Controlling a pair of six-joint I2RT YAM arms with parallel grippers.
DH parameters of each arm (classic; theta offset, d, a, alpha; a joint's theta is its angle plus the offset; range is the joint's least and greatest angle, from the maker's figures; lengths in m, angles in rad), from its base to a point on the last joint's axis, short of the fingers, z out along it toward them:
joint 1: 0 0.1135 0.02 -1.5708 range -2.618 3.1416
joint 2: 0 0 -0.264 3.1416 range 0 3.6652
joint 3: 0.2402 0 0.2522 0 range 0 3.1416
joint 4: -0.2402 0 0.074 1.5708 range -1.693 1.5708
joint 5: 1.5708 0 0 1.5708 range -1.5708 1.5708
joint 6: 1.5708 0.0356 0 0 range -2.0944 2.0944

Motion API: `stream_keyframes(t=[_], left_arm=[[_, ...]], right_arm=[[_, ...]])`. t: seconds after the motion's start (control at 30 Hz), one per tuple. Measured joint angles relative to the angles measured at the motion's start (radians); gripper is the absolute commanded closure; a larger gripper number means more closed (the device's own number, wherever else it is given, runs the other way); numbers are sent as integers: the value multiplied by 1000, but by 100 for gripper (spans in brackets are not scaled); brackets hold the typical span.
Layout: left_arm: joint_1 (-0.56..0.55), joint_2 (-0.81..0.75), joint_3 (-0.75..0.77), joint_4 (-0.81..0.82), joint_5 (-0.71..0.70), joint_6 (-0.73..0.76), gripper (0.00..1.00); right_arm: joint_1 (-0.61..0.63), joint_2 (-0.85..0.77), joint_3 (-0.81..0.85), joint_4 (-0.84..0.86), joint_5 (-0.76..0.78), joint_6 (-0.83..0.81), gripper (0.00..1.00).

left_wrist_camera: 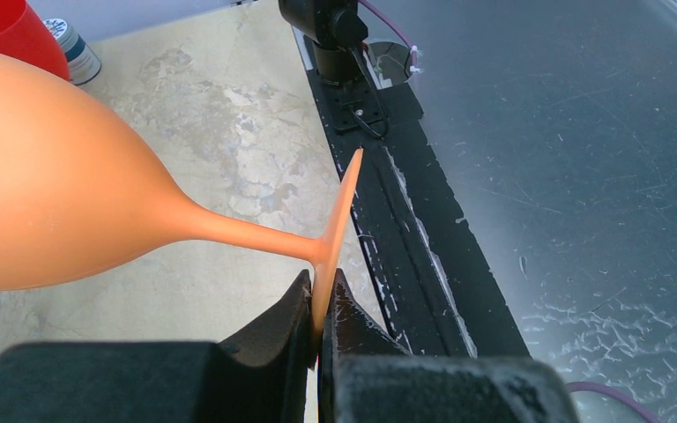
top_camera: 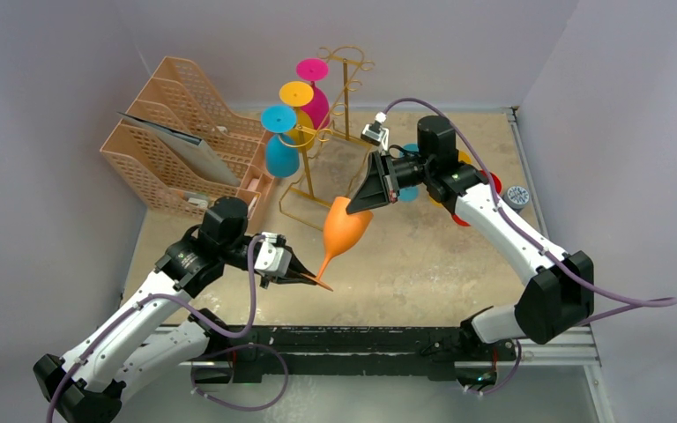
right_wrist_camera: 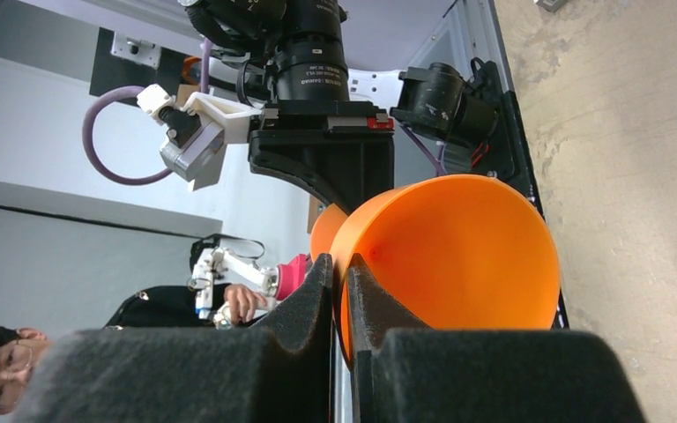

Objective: Take the wine glass off the wine glass rack
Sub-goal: Place the wine glass at the center of the board.

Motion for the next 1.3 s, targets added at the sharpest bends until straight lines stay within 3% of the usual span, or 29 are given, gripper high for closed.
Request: stream_keyframes(t=[0.1,0.4,0.57,0.7,0.77,1.0,1.3], left_arm=[[0,0,0,1,0,0,100],[0,0,0,8,-6,-9,87],[0,-4,0,18,-34,-23,60],[0,-18,0,27,-59,-29,33],[0,-27,0,32,-73,-34,26],[0,-58,0,59,-152,-46,19],[0,-171,-46,199,-406,-167,15]], right_arm=[[2,0,0,14,0,4,100],[4,-13,-4,39,2,12,100],[5,-22,-15,44,13,9,100],[6,-22,-22,44,32,3,100],[6,-22,-24,35,45,-9,100],[6,-64,-5,-196,155,-214,100],[11,-139,47,-464,554,-457,100]])
